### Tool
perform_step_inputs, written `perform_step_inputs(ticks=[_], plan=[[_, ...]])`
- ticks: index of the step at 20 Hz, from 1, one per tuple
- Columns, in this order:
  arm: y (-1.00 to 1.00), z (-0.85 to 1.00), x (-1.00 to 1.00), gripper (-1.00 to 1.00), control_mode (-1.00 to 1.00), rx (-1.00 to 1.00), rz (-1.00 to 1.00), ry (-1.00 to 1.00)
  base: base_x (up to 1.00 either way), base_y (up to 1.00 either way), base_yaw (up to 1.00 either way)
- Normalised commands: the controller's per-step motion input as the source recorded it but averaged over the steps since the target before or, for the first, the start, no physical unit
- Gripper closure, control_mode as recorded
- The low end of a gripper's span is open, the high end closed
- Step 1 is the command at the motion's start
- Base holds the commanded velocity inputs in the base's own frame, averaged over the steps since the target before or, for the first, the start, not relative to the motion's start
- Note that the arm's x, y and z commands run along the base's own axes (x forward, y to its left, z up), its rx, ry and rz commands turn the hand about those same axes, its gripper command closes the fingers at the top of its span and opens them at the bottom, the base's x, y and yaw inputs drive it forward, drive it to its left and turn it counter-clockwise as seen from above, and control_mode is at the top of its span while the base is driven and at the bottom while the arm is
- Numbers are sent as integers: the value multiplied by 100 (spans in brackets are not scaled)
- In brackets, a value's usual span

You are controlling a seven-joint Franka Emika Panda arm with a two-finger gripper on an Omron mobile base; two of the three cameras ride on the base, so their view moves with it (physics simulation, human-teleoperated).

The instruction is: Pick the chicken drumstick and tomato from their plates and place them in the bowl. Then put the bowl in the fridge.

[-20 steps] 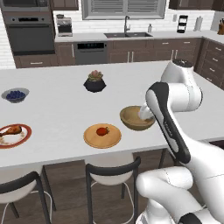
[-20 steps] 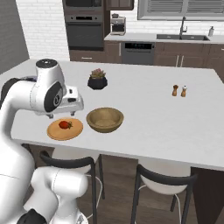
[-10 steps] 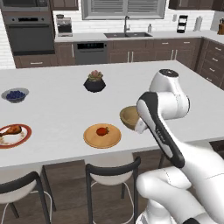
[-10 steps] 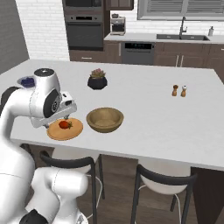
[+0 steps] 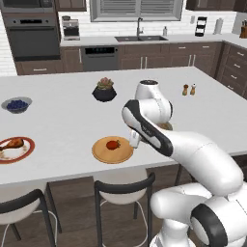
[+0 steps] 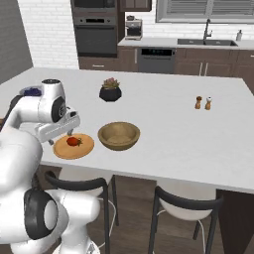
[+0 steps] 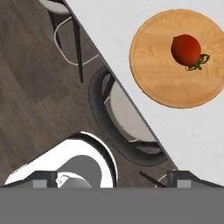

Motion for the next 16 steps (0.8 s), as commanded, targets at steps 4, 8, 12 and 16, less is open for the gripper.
perform_step_inputs(ticks=[4, 8, 12, 16], plan=[[42, -41, 74, -100, -100, -6, 9, 13, 0, 0, 0], [8, -37, 62, -100, -100, 0, 12, 2, 0, 0, 0], [0, -46, 51, -100, -100, 0, 14, 0, 0, 0, 0], [11, -49, 45, -100, -100, 0, 10, 0, 0, 0, 0]])
